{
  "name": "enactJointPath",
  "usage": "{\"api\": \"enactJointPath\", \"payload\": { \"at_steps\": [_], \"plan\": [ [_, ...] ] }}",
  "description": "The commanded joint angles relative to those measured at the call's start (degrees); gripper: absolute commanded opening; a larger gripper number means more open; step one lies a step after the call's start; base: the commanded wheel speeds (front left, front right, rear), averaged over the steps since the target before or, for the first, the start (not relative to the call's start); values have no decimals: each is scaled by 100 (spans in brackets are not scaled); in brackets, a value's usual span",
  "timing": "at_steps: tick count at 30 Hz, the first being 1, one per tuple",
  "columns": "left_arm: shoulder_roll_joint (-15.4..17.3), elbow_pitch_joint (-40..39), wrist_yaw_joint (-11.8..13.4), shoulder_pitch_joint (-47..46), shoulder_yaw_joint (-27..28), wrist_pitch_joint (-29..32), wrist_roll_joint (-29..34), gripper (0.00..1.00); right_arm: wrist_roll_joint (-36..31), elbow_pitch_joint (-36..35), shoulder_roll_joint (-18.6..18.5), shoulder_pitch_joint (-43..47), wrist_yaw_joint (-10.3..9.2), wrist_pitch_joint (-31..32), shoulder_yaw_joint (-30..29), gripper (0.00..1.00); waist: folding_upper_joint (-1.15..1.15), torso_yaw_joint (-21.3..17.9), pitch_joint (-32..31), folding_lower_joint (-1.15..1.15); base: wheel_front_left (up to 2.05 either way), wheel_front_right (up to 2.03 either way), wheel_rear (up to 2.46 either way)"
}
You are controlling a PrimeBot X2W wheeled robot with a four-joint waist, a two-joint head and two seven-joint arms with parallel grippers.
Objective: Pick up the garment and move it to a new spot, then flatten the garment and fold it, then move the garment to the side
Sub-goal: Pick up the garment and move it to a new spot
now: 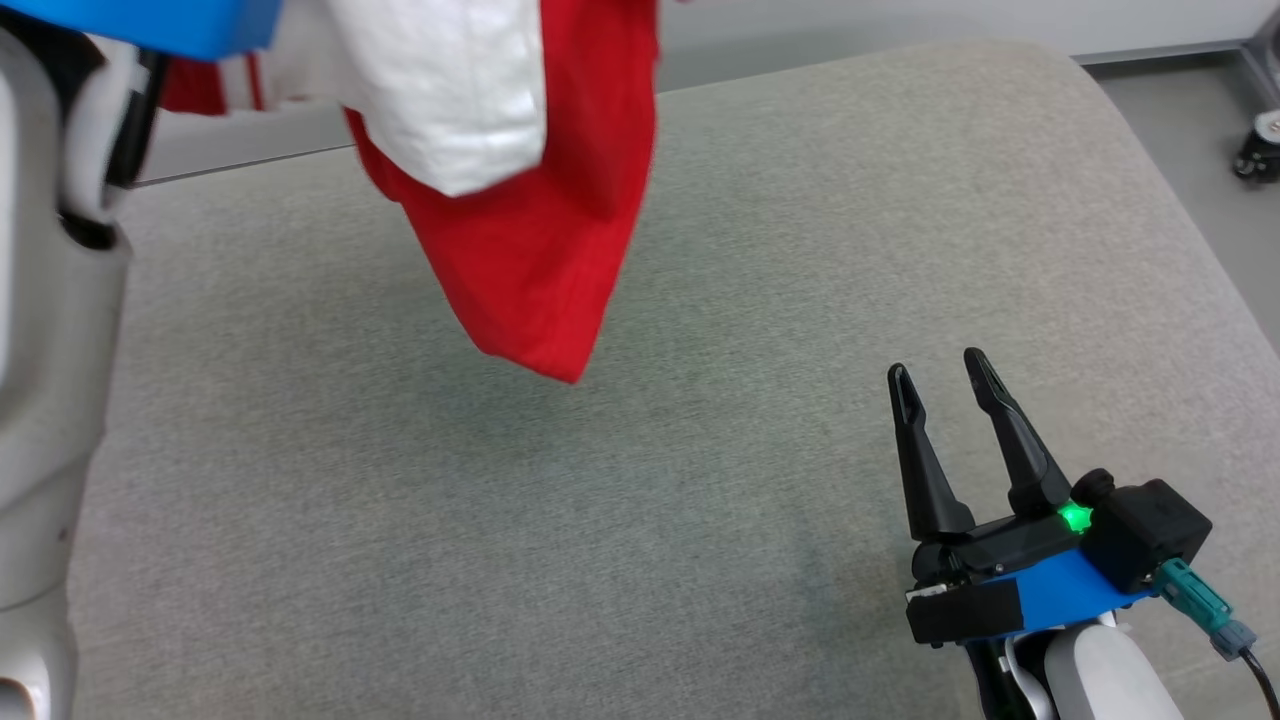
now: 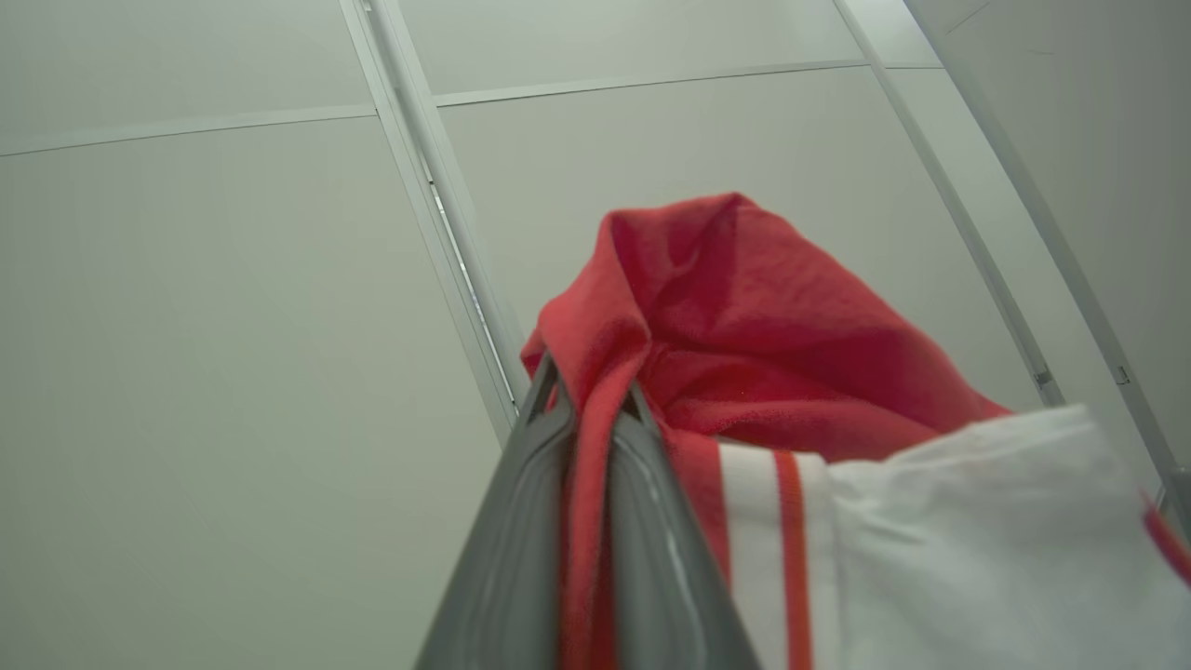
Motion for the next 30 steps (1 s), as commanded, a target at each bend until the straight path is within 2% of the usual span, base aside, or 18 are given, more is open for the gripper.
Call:
{"api": "enactJointPath", "payload": {
  "at_steps": [1, 9, 21, 30],
  "plan": [
    [13, -51, 4, 148, -66, 56, -11, 0, 44, -40, -8, 46, 3, -19, 17, 100, 0, -142, 26, 1, 0, 0, 0],
    [-48, -50, 2, 770, -384, -23, -181, 0, 42, 20, -8, 59, 3, -19, -82, 100, 0, -106, -11, 1, 0, 0, 0],
    [-241, 557, 153, 2832, -790, -402, -564, 0, -36, 87, -10, 67, 3, -19, -16, 100, 0, 69, -83, 1, 0, 0, 0],
    [-712, 1332, 105, 3910, -1461, -677, -696, 0, -74, 160, -9, 55, 3, -19, -63, 100, 0, 205, -70, 1, 0, 0, 0]
  ]
}}
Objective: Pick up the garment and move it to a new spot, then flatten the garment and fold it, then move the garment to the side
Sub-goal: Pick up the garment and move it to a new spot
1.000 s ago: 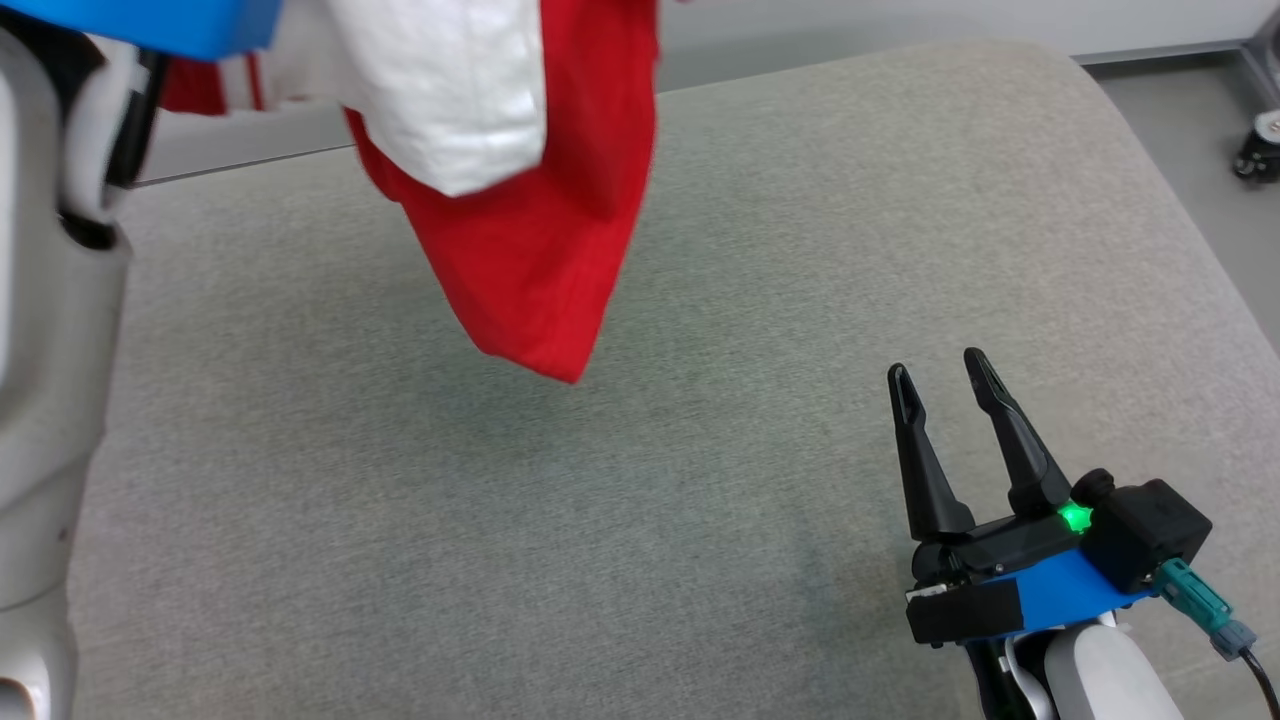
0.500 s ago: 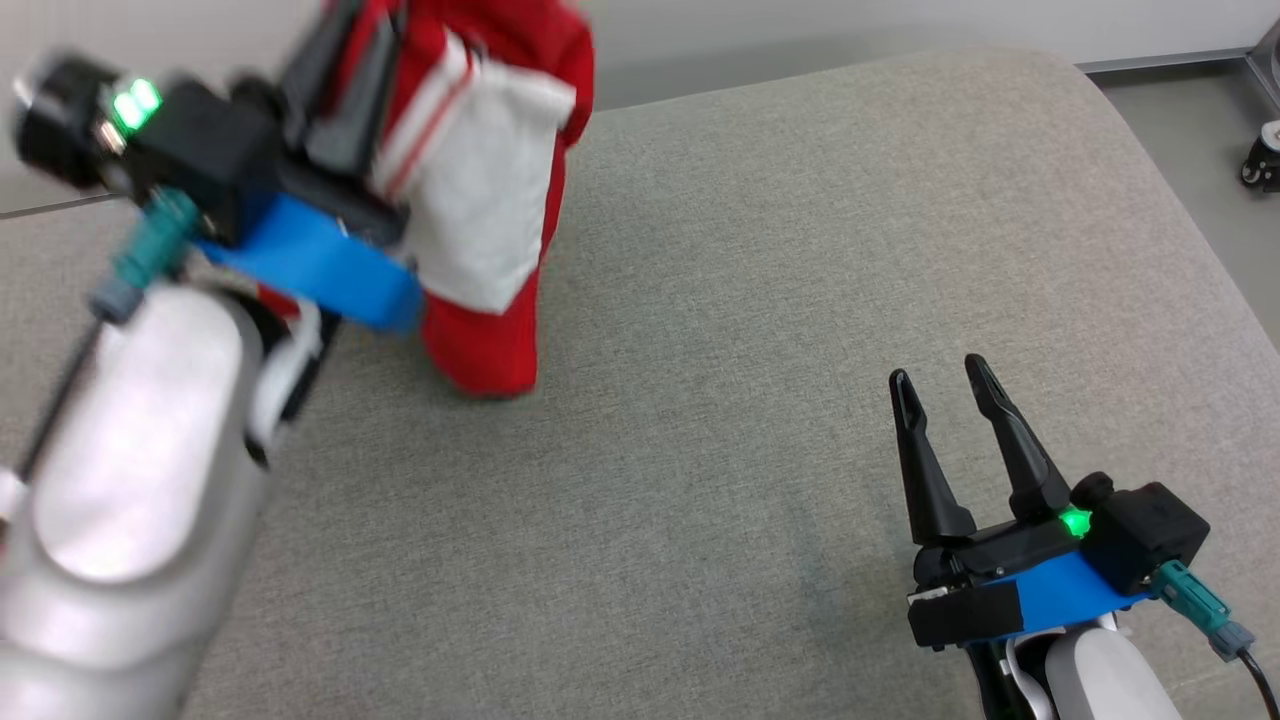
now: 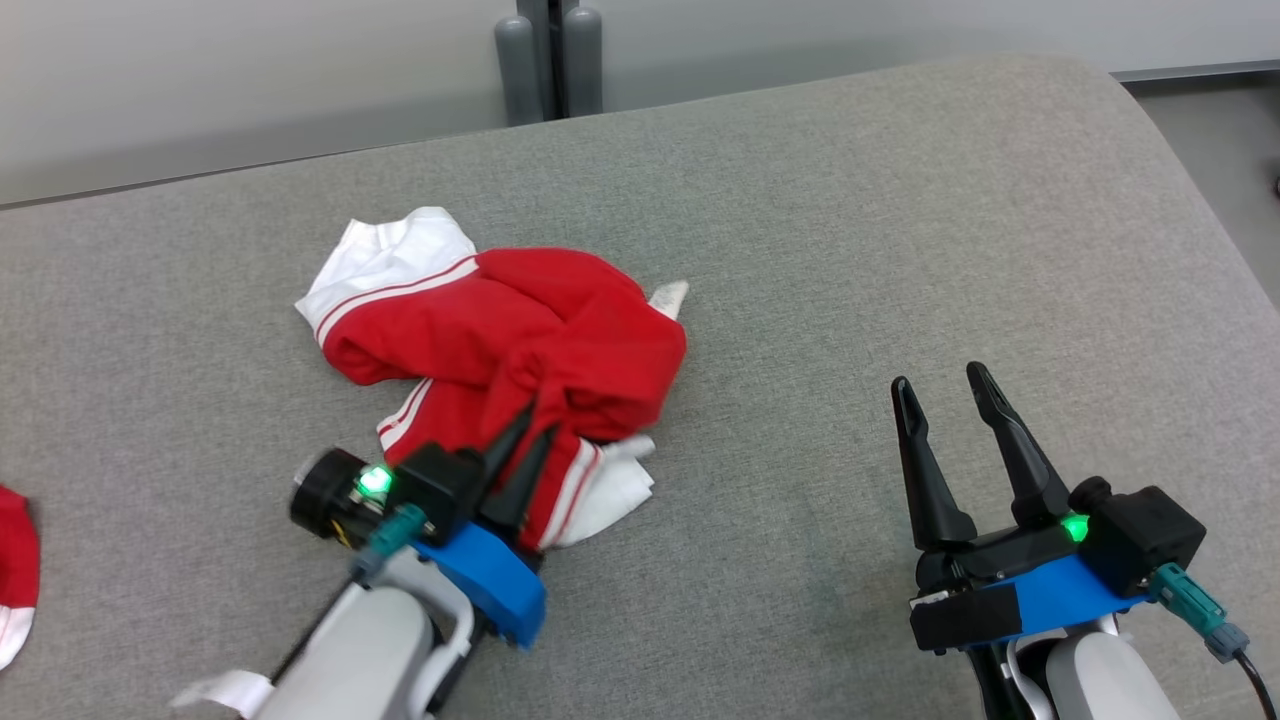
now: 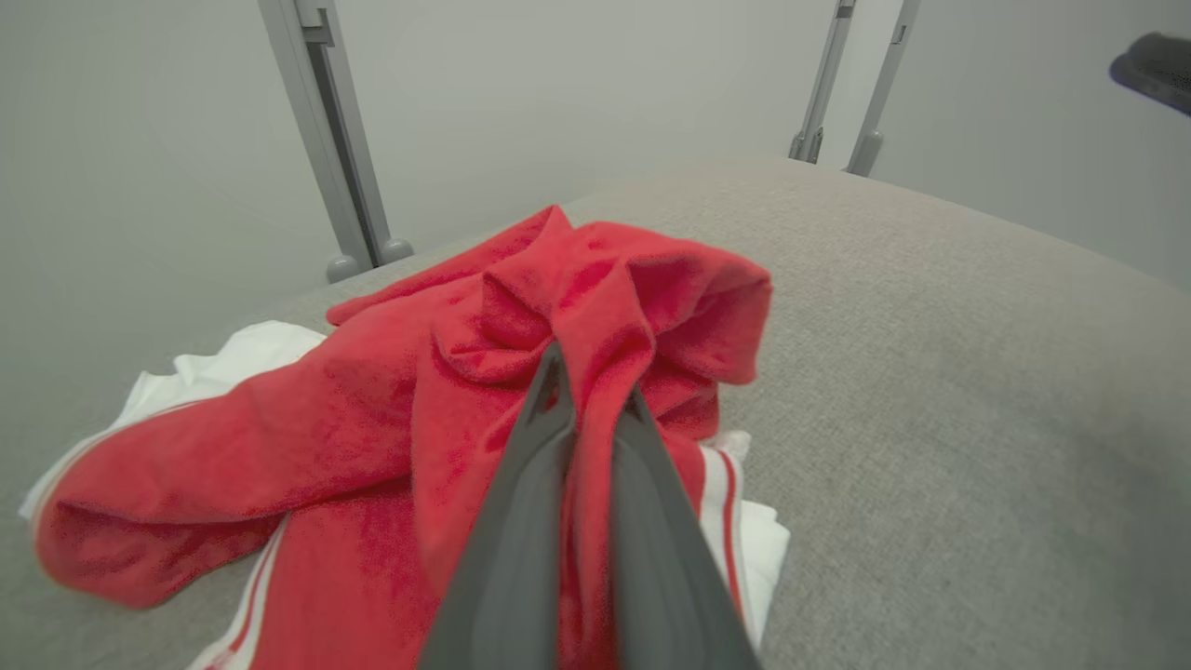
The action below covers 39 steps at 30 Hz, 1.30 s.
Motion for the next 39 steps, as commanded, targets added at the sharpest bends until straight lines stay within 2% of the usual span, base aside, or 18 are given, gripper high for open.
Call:
{"api": "enactJointPath", "payload": {
  "at_steps": [1, 3, 4, 5, 12, 17, 21, 23, 27, 32, 39],
  "plan": [
    [-70, 139, -28, 78, -124, -60, 29, 0, -22, 18, -12, 10, 3, -19, -18, 100, 0, 41, -17, 0, 0, 0, 0],
    [-174, 289, -35, 140, -214, -128, -2, 0, -31, 37, -11, 7, 3, -19, -8, 100, 0, 73, -37, 0, 0, 0, 0],
    [-222, 356, -33, 152, -248, -166, 11, 16, -38, 47, -12, 14, 3, -19, -18, 100, 0, 97, -59, 0, 0, 0, 0],
    [-267, 401, -27, 143, -281, -204, 39, 100, -47, 58, -11, 24, 3, -19, -25, 100, 0, 120, -76, 0, 0, 0, 0],
    [-537, 260, 17, 25, -411, -415, 150, 100, -97, 140, -11, 129, 3, -20, -71, 100, 0, 364, -283, 0, 0, 0, 0],
    [-543, -208, 116, 56, -240, -478, 167, 100, -121, 160, -11, 214, 3, -20, -138, 100, 0, 618, -416, 0, 0, 0, 0],
    [-450, -599, 333, 230, 229, -492, 126, 100, -173, 182, -12, 270, 3, -19, -195, 100, 0, 858, -505, 0, 0, 0, 0],
    [-365, -928, 511, 470, 698, -494, 173, 100, -210, 188, -12, 305, 3, -20, -240, 100, 0, 1025, -560, 0, 0, 0, 0],
    [-293, -1245, 690, 819, 1334, -496, 283, 100, -257, 174, -12, 335, 3, -19, -344, 100, 0, 1244, -623, 0, 0, 0, 0],
    [-316, -1402, 743, 1223, 2036, -496, 403, 100, -300, 194, -11, 400, 3, -20, -497, 100, 0, 1480, -704, 0, 0, 0, 0],
    [-428, -1447, 693, 1607, 2694, -496, 620, 100, -369, 216, -11, 482, 3, -20, -605, 100, 0, 1629, -798, 0, 0, 0, 0]
  ]
}}
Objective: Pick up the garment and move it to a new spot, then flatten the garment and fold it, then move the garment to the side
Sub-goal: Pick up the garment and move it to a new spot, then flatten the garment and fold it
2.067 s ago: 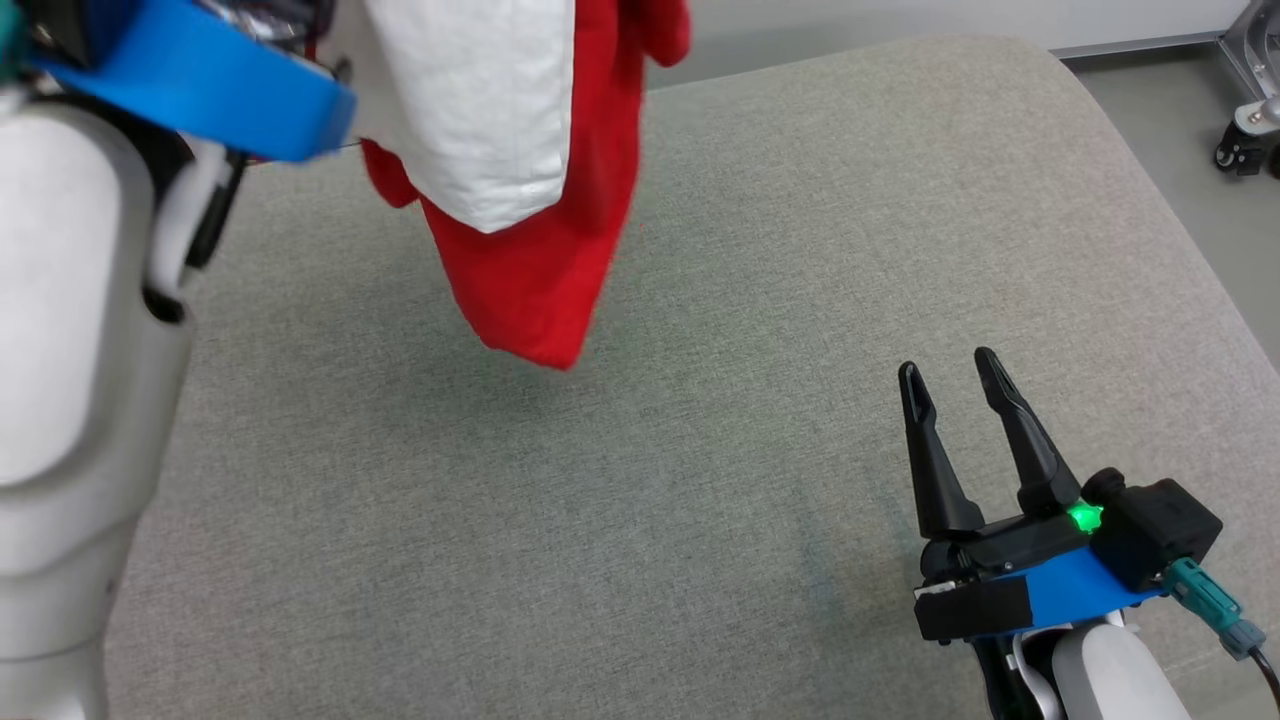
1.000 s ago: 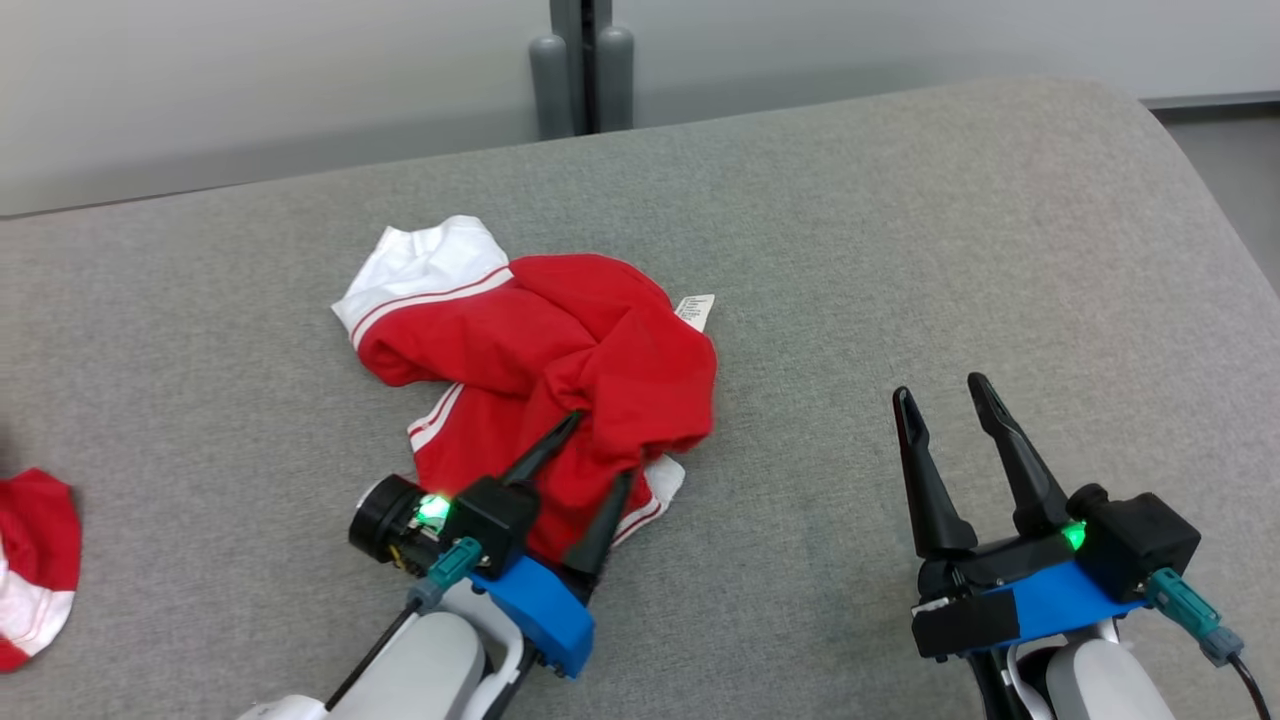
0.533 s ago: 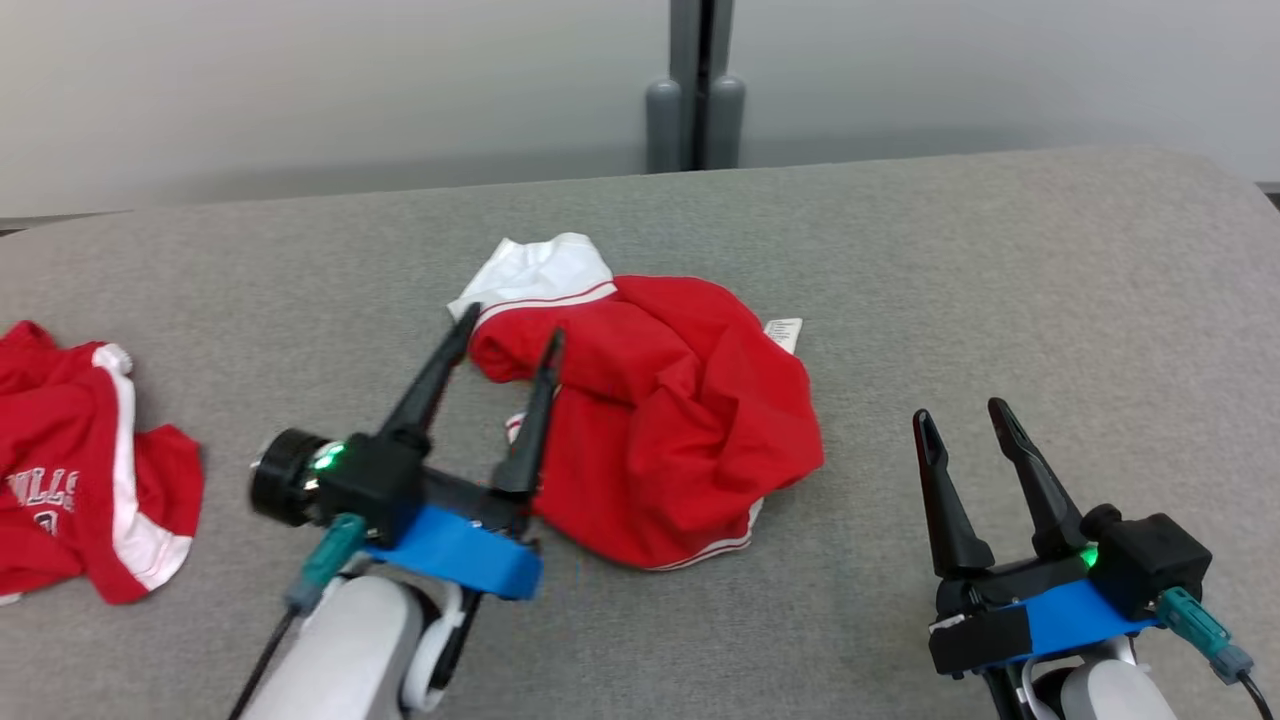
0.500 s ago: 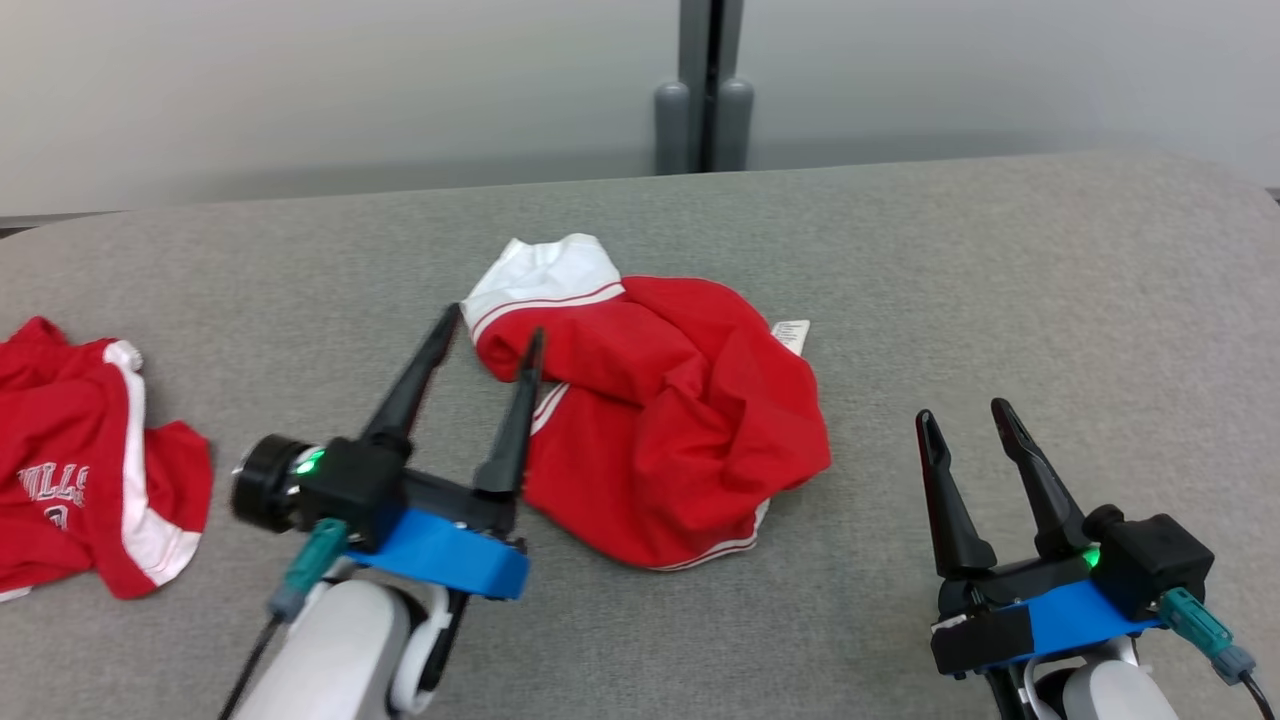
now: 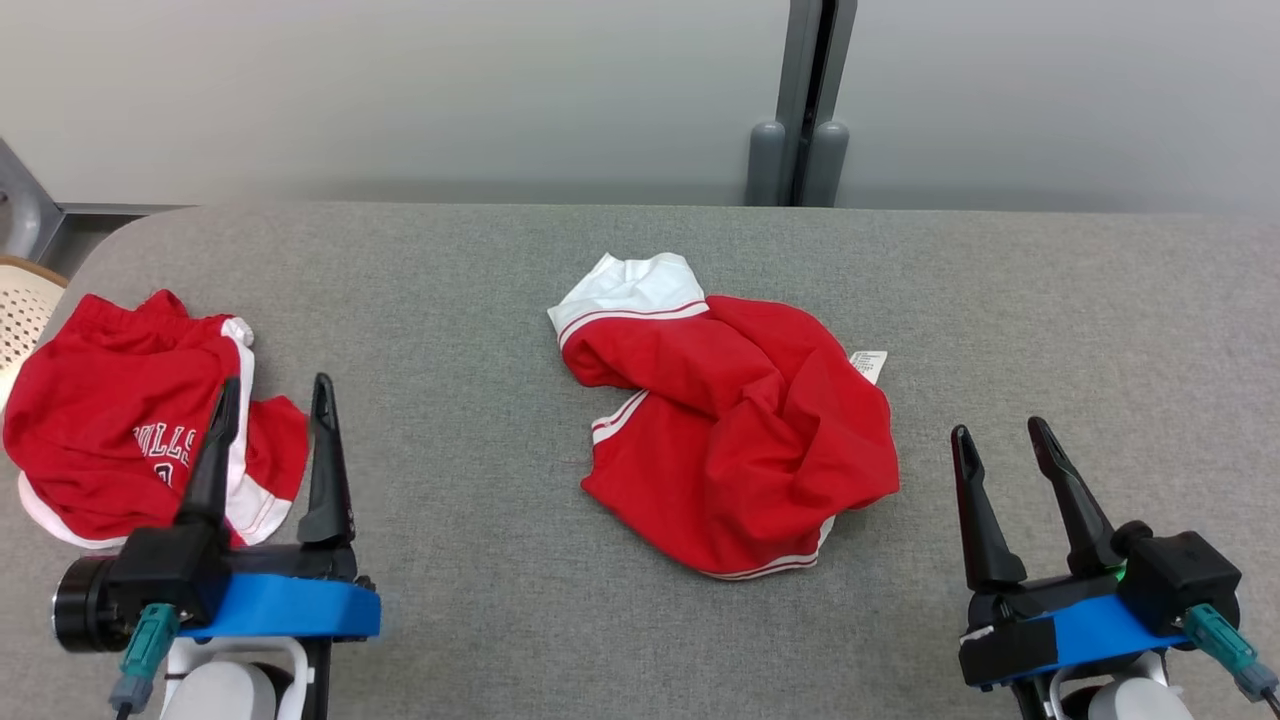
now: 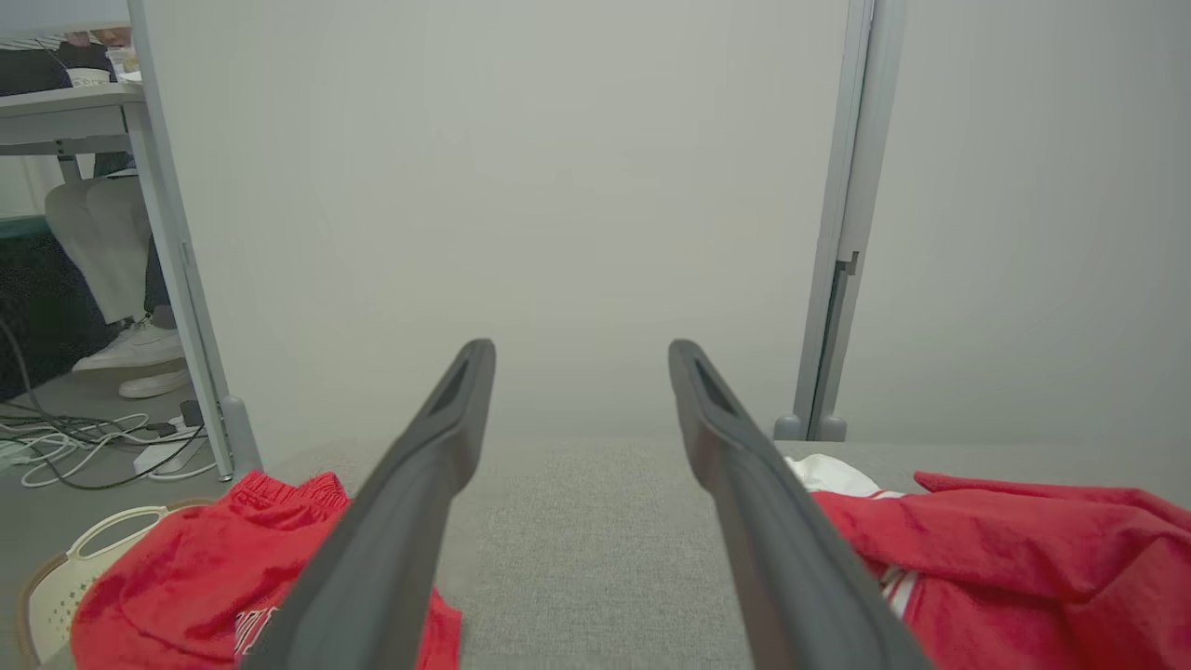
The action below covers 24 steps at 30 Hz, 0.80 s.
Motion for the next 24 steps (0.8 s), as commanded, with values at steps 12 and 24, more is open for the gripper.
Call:
{"api": "enactJointPath", "payload": {
  "at_steps": [12, 24],
  "plan": [
    [-273, 226, -273, 718, 590, -27, 509, 100, -50, 185, -14, 344, 3, -20, 4, 100, 0, 6, -325, 0, 0, 0, 0],
    [-481, 553, -507, 819, 768, -27, 716, 100, -21, 453, -14, 465, 3, -20, 41, 100, 0, -45, -476, 0, 0, 0, 0]
  ]
}}
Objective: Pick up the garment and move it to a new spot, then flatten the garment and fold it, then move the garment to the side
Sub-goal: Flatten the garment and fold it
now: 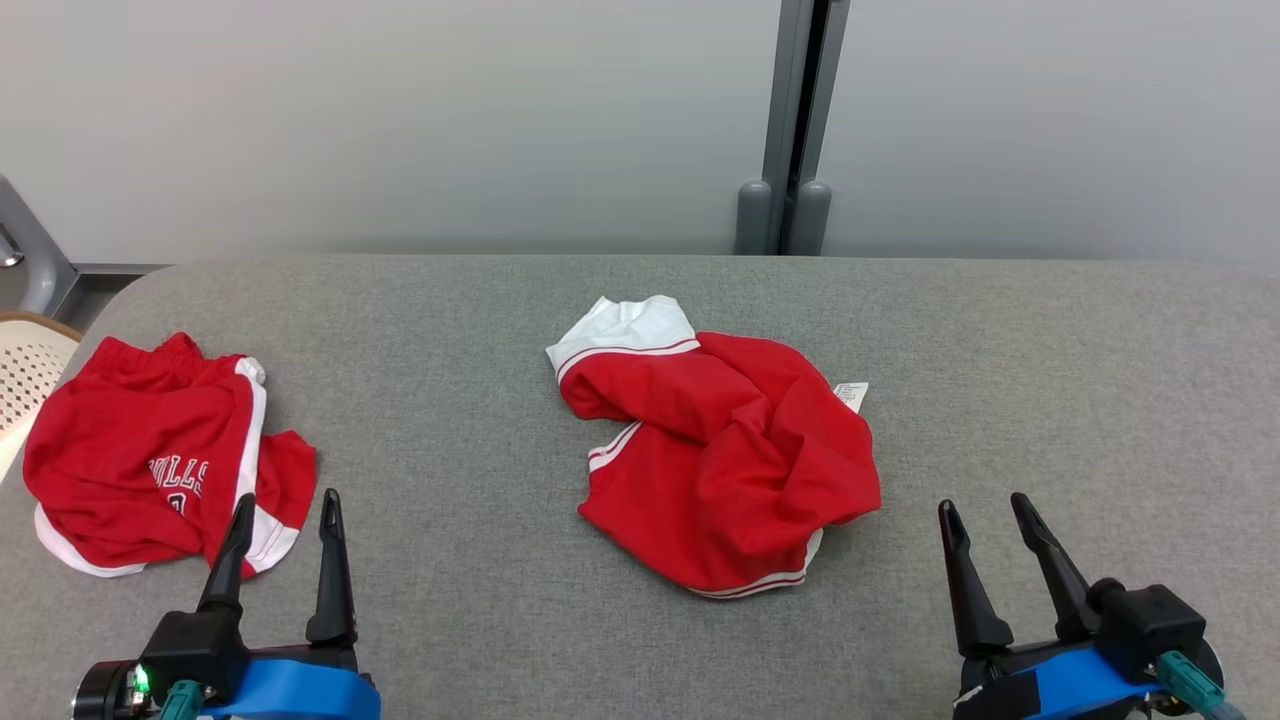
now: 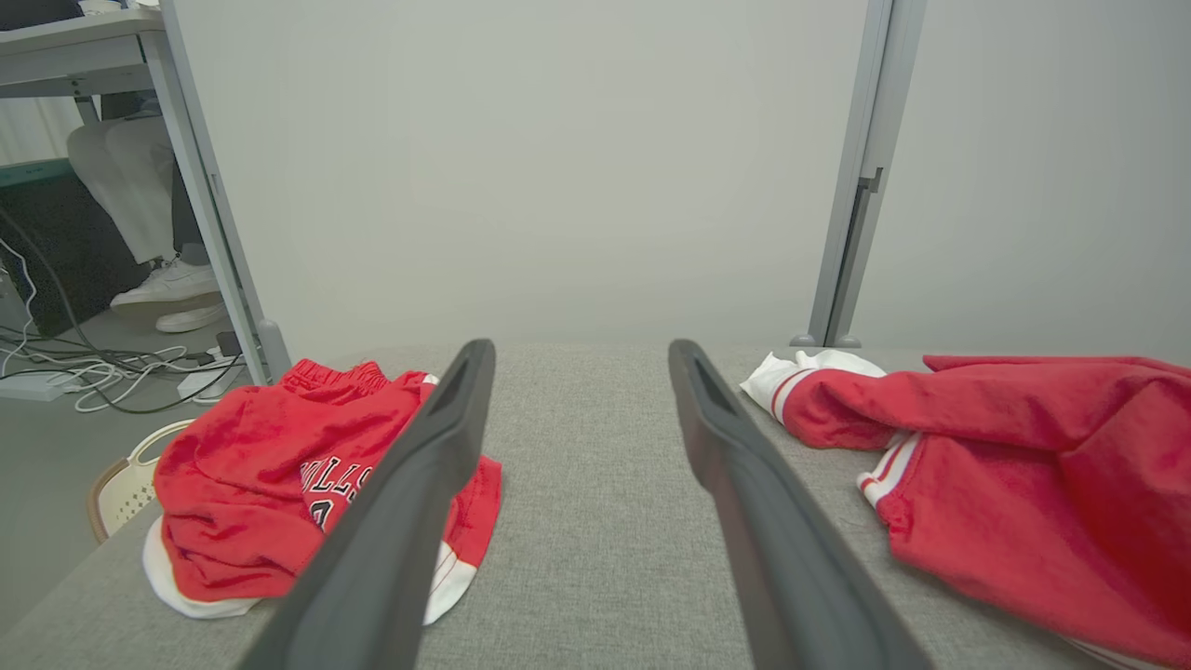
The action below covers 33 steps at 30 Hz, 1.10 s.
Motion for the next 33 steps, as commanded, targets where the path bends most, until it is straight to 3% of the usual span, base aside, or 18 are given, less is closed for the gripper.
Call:
{"api": "enactJointPath", "payload": {
  "at_steps": [1, 33],
  "plan": [
    [-18, 20, -23, 60, 45, -27, 41, 100, 14, 21, -14, 57, 3, -20, 6, 100, 0, -8, -11, 0, 0, 0, 0],
    [-222, 123, -185, -8, 307, -27, 313, 100, -44, 81, -14, 31, 3, -20, 15, 100, 0, -82, -70, 0, 0, 0, 0]
  ]
}}
